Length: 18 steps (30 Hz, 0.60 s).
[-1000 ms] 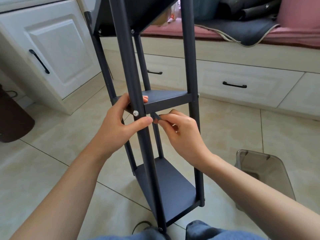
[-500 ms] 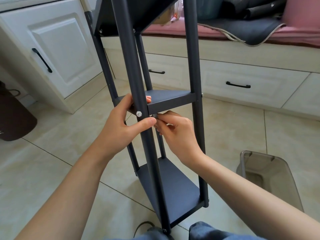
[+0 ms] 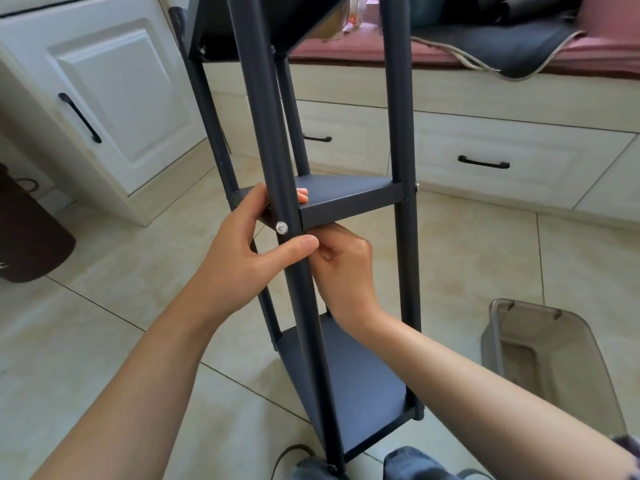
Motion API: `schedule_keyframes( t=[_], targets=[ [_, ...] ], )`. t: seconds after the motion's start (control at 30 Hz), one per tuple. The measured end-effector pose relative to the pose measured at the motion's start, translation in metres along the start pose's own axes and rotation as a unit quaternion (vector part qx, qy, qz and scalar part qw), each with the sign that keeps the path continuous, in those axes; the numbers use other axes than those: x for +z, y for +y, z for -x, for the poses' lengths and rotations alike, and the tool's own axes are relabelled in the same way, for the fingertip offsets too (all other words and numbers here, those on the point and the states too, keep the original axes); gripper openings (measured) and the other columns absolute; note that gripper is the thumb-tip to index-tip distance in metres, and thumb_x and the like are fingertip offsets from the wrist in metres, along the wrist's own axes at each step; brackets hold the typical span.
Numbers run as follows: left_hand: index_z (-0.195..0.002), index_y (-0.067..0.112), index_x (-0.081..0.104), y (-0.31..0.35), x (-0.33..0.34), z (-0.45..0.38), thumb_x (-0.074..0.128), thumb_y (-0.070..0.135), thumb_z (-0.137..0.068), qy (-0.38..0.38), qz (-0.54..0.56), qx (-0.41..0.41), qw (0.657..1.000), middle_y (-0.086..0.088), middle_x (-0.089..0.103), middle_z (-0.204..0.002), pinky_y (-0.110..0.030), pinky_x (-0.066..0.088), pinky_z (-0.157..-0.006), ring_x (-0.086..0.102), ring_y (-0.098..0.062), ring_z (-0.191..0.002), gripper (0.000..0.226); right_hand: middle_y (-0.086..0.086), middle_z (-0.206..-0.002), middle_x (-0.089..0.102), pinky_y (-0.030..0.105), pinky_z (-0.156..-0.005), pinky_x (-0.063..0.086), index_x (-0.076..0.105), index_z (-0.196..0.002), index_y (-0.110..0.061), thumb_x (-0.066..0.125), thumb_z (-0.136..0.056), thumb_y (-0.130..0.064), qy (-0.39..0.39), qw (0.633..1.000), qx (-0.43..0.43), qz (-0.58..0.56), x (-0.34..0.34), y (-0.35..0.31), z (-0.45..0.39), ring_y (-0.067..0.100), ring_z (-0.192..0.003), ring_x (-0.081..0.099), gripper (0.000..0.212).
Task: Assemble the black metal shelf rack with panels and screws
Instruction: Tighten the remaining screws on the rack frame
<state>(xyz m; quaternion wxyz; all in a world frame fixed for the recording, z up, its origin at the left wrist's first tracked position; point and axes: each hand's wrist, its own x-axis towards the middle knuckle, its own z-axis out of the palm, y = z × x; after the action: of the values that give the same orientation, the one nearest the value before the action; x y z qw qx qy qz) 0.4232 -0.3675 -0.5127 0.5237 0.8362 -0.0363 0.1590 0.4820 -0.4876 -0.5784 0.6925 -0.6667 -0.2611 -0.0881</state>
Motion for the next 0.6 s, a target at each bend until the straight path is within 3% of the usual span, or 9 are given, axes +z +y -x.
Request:
schedule_keyframes(
  t=[0.2, 0.33, 0.47, 0.53, 0.6],
  targets=[
    [-0.119, 0.026, 0.059, -0.001, 0.002, -0.002, 0.071, 0.042, -0.076, -0.001, 0.005, 0.004, 1.0, 0.011, 0.065, -0.119, -0.024, 0.047, -0.099, 0.058, -0.014, -0.115, 0.048, -0.024, -0.083, 0.067, 0.029, -0.073, 0.055, 0.072, -0.094, -0.025, 0.057, -0.083, -0.02, 0.007, 0.998, 0.015, -0.06, 0.01, 0.004, -0.002, 0.007, -0.08, 0.064, 0.018],
    [-0.119, 0.024, 0.059, -0.002, 0.002, -0.005, 0.071, 0.041, -0.076, -0.001, 0.005, 0.005, 1.0, 0.008, 0.065, -0.12, -0.024, 0.046, -0.099, 0.058, -0.014, -0.116, 0.048, -0.028, -0.081, 0.065, 0.022, -0.072, 0.051, 0.069, -0.094, -0.033, 0.053, -0.08, -0.028, 0.0, 0.997, 0.02, -0.077, 0.014, 0.006, -0.005, 0.0, -0.078, 0.061, 0.021],
    [-0.12, 0.025, 0.059, -0.004, 0.0, -0.006, 0.071, 0.041, -0.077, -0.007, 0.003, 0.004, 1.0, 0.005, 0.065, -0.121, -0.022, 0.046, -0.098, 0.058, -0.014, -0.117, 0.047, -0.028, -0.085, 0.066, 0.024, -0.075, 0.054, 0.07, -0.096, -0.026, 0.055, -0.088, -0.022, -0.007, 0.999, 0.005, -0.047, 0.011, 0.008, -0.007, 0.002, -0.083, 0.065, 0.018],
    [-0.12, 0.027, 0.059, -0.005, -0.001, -0.006, 0.071, 0.042, -0.077, -0.01, 0.0, -0.002, 1.0, 0.007, 0.065, -0.123, -0.027, 0.047, -0.1, 0.057, -0.014, -0.118, 0.047, -0.021, -0.089, 0.069, 0.02, -0.074, 0.053, 0.072, -0.102, -0.017, 0.056, -0.094, -0.01, -0.018, 0.999, 0.017, -0.037, 0.005, 0.008, -0.004, 0.006, -0.085, 0.066, 0.02],
    [-0.12, 0.027, 0.059, -0.004, -0.001, -0.006, 0.071, 0.043, -0.077, -0.01, -0.004, -0.006, 1.0, 0.007, 0.065, -0.121, -0.027, 0.048, -0.099, 0.058, -0.013, -0.117, 0.048, -0.01, -0.083, 0.068, 0.016, -0.067, 0.05, 0.07, -0.1, -0.009, 0.053, -0.097, -0.004, -0.039, 0.999, 0.03, -0.01, -0.005, 0.004, 0.0, 0.008, -0.075, 0.064, 0.018]
  ],
)
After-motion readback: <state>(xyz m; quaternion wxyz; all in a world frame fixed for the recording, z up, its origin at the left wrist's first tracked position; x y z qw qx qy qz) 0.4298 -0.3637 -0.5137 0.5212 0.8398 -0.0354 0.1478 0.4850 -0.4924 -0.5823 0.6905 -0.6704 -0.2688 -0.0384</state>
